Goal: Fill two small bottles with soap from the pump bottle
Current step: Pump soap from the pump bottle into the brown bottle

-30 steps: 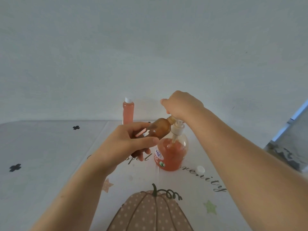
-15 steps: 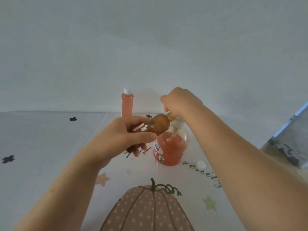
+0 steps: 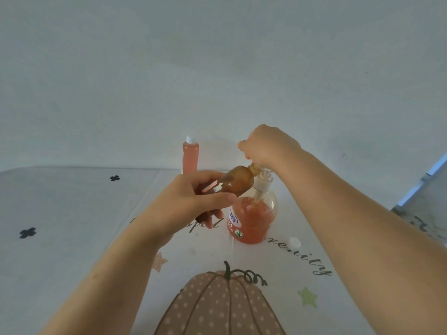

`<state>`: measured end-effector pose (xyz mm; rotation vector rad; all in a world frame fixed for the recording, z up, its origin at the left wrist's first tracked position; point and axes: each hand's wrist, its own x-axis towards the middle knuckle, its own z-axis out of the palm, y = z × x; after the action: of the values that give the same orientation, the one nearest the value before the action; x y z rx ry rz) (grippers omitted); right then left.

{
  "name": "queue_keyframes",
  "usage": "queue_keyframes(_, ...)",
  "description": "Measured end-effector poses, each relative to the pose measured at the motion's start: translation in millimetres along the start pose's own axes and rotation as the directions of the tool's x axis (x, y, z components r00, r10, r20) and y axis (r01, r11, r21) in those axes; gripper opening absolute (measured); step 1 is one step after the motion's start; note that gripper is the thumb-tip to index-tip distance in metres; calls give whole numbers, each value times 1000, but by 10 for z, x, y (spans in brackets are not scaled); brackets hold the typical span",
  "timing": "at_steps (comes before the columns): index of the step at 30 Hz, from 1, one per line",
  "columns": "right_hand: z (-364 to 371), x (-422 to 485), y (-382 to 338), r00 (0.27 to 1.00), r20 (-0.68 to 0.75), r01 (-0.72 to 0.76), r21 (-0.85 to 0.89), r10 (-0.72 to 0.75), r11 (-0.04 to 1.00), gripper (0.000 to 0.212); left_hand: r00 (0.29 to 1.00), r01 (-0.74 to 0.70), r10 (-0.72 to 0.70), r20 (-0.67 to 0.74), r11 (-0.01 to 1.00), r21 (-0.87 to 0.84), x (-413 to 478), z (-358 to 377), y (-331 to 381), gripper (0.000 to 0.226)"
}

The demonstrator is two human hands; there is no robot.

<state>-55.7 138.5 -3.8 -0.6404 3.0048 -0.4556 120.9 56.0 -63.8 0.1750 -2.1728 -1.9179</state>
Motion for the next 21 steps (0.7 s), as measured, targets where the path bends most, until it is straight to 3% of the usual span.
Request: queue_keyframes(21, 206, 103, 94, 997, 74, -19, 124, 10, 992, 25, 1000, 26, -27, 9, 999, 45, 50, -17, -77, 25)
